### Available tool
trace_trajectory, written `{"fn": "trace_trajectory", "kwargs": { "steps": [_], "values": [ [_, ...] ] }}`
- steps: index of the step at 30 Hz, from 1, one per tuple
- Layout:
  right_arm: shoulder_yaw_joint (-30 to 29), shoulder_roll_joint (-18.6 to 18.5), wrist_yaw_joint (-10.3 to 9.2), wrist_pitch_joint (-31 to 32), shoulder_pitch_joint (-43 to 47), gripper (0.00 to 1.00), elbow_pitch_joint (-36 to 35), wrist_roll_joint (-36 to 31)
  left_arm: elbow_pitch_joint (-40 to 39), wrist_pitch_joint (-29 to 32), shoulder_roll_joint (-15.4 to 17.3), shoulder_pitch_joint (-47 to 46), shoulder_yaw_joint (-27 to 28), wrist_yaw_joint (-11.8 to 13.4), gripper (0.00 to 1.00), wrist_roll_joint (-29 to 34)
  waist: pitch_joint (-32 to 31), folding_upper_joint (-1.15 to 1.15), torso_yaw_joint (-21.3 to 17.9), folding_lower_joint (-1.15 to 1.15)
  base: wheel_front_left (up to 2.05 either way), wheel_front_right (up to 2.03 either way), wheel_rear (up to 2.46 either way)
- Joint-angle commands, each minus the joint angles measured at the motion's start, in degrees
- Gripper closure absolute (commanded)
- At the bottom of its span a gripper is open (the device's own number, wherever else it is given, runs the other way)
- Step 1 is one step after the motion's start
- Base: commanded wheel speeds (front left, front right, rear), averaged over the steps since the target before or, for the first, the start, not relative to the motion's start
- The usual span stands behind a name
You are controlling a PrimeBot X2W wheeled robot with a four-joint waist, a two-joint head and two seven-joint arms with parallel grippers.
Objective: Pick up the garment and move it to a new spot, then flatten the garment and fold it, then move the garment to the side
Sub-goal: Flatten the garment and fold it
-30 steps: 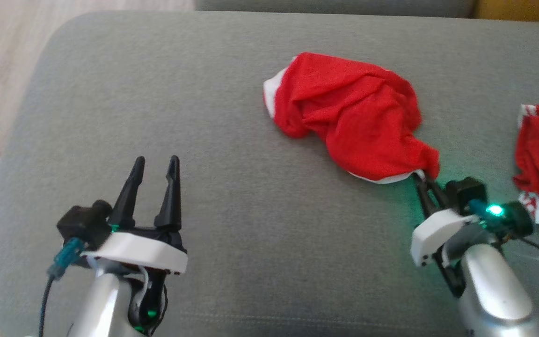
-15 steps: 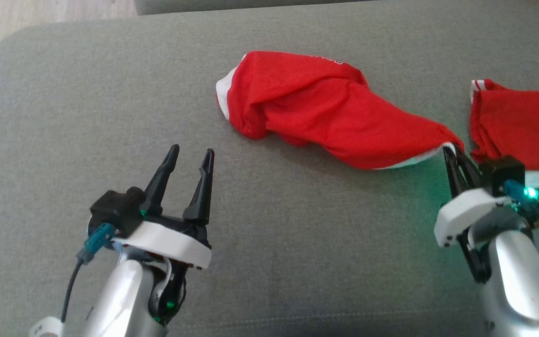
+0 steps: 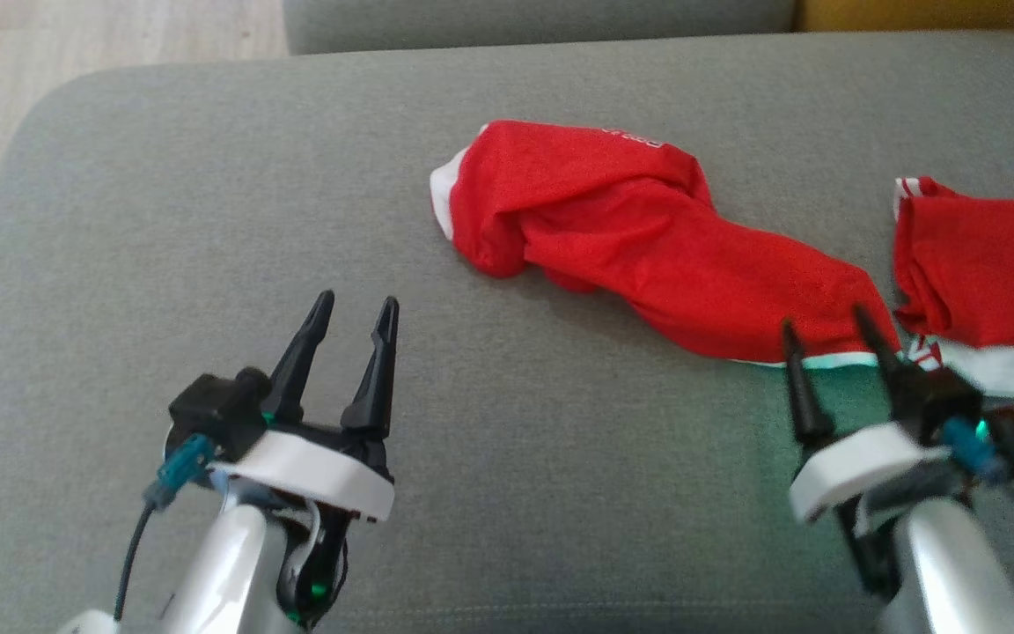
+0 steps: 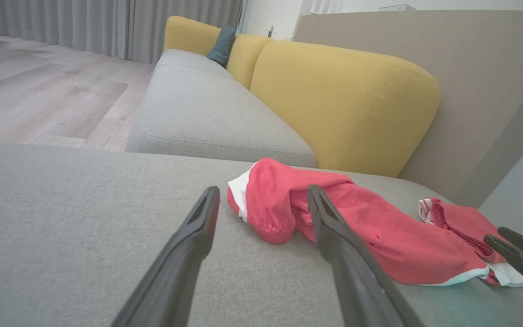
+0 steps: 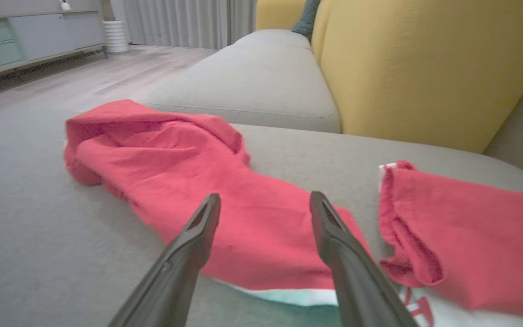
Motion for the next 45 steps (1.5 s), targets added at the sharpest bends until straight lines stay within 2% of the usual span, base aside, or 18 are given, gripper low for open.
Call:
{"fn": "trace_trajectory", "kwargs": {
  "steps": [1,9,19,28,35,36,37,42,45],
  "values": [
    [3.41,0.62,-0.05,-1.52,0.86,0.00,-2.58,1.24,-1.99,-0.44,0.32,-0.45,2.00,0.40,0.00,-0.63,-0.79,0.00,1.29,0.00,0.00,0.00,0.00],
    [11.67,0.40,-0.05,-0.04,-3.07,0.00,-1.74,0.29,-2.43,-0.44,0.32,0.51,1.18,0.71,0.00,-1.27,-0.26,0.00,6.46,0.00,0.00,0.00,0.00],
    [17.49,-5.36,-0.05,3.33,-13.80,0.00,9.97,-5.18,-2.57,-0.44,0.32,-0.32,-0.70,1.53,0.00,-3.39,2.39,0.00,14.67,0.00,0.00,0.00,0.00],
    [20.56,-8.99,-0.05,1.98,-21.43,0.00,19.00,-9.15,-2.58,-0.44,0.32,-1.02,-0.64,1.78,0.00,-4.44,4.27,0.00,18.44,0.00,0.00,0.00,0.00],
    [23.01,-9.26,-0.05,0.77,-26.47,0.00,26.93,-11.69,-2.77,-0.44,0.32,-1.28,-1.47,2.02,0.00,-5.05,5.38,0.00,19.39,0.00,0.00,0.00,0.00],
    [23.25,-9.05,-0.05,0.51,-27.02,0.64,27.96,-11.60,-2.61,-0.44,0.32,-1.39,-1.68,2.05,0.00,-4.96,5.45,0.00,19.44,0.00,0.00,0.00,0.00],
    [23.48,-8.73,-0.05,0.01,-27.56,1.00,28.76,-11.37,-2.39,-0.44,0.32,-1.63,-2.04,1.99,0.00,-4.54,5.45,0.00,19.44,0.00,0.00,0.00,0.00],
    [24.11,-4.82,-0.05,-4.07,-28.28,1.00,30.75,-7.60,-1.84,-0.44,0.32,-1.75,-2.33,2.33,0.00,-4.38,3.78,0.00,17.95,0.00,0.00,0.00,0.00],
    [26.53,-1.94,-0.05,-6.67,-27.18,1.00,30.43,-2.09,-1.30,-0.44,0.32,-1.17,-2.02,2.23,0.00,-3.79,2.12,0.00,16.53,0.00,0.00,0.00,0.00]
  ]
}}
